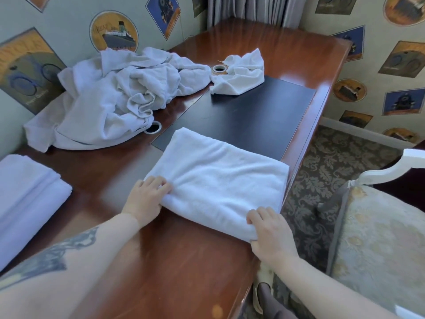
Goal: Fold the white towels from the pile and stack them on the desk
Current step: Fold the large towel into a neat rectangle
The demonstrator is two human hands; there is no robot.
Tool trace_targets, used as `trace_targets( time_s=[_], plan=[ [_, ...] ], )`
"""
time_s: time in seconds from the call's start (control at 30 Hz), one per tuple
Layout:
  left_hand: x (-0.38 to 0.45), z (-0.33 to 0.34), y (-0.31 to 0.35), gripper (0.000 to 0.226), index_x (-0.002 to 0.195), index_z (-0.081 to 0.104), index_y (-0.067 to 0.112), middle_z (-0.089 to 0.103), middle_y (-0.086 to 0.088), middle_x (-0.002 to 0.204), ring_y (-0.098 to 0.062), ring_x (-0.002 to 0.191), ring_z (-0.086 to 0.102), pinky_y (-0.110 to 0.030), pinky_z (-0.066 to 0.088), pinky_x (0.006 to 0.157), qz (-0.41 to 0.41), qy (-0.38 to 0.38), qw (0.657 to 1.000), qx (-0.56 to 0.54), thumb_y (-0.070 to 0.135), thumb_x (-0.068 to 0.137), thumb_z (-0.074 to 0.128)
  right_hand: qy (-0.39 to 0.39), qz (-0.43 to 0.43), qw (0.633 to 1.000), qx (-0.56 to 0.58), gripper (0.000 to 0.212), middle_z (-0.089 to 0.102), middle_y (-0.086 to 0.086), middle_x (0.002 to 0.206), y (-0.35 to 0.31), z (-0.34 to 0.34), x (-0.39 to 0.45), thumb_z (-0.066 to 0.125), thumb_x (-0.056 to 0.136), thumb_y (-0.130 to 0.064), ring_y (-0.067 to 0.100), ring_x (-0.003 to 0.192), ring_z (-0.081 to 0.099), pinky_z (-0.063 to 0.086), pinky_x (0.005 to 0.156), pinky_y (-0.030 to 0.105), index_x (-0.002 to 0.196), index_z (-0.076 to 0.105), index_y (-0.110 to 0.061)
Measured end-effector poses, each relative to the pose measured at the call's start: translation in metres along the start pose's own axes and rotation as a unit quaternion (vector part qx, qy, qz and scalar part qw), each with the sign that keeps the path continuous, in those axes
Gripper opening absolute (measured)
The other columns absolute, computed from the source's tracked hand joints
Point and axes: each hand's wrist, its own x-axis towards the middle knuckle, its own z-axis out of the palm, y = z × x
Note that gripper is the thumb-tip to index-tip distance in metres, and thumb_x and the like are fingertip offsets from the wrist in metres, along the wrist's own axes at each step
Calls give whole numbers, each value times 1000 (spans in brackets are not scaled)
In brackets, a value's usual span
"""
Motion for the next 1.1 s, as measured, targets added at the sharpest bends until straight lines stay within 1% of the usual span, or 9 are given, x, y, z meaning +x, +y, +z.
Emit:
trace_targets(
  time_s=[0.27,0.43,0.53,0.63,0.7,0.77,0.83,0.97,1.1],
  plan=[
    [10,-11,-19,80,134,56,28,56,6,114,-17,107,51,-35,46,83,103,-122,987,-36,27,55,65,-47,-23,999,0,48,57,-2,79,-11,-9,13,78,42,-16,22,65,56,39,48,28,89,67,-16],
    [21,-13,-25,59,130,50,36,32,15,153,-10,143,29,-40,24,114,80,-230,970,23,16,76,58,-138,-85,986,-25,41,53,-4,85,-11,-15,19,73,56,-11,18,73,54,28,54,25,95,62,-20],
    [27,-17,-26,46,118,48,36,40,23,140,1,133,37,-41,18,118,48,-265,963,-7,27,73,52,-208,-35,977,33,30,49,-13,96,-7,-12,18,57,80,-39,11,93,49,27,65,25,108,56,-29],
    [48,-29,-20,45,113,45,43,53,23,116,7,96,51,-46,22,113,2,-289,956,-48,66,77,32,-88,59,983,147,25,54,-16,87,-9,-13,26,60,82,-52,8,93,51,36,76,26,86,66,-28],
    [60,-23,3,70,138,38,43,49,15,139,-5,124,47,-54,9,117,-86,-253,963,-38,80,82,18,-27,60,992,112,28,58,-8,119,-10,-6,39,64,87,-43,19,120,48,37,100,36,108,68,-25],
    [66,-10,46,79,153,15,39,15,-4,163,-20,151,5,-64,-6,112,-142,-216,966,4,79,84,13,-111,37,992,39,54,24,0,159,-13,3,50,49,94,-51,22,149,12,8,120,42,144,42,-34],
    [65,6,87,85,155,-5,36,-17,-8,163,-24,147,-26,-67,-15,108,-194,-233,952,-41,80,84,14,-193,1,981,-4,62,-12,-5,164,-11,18,56,29,96,-60,18,148,-21,-15,118,46,153,11,-44],
    [57,34,96,89,149,-19,46,-31,-5,158,-23,143,-35,-68,-20,105,-253,-246,930,-99,89,75,8,-220,30,975,-18,67,-33,-12,156,5,36,46,6,86,-77,15,139,-40,-28,110,51,143,-22,-57],
    [60,40,85,86,147,-19,50,-30,-2,159,-22,144,-33,-68,-20,103,-212,-239,943,-92,88,76,8,-203,85,975,-40,79,-32,-6,158,15,29,32,6,79,-83,17,141,-38,-26,113,45,144,-25,-51]
  ],
)
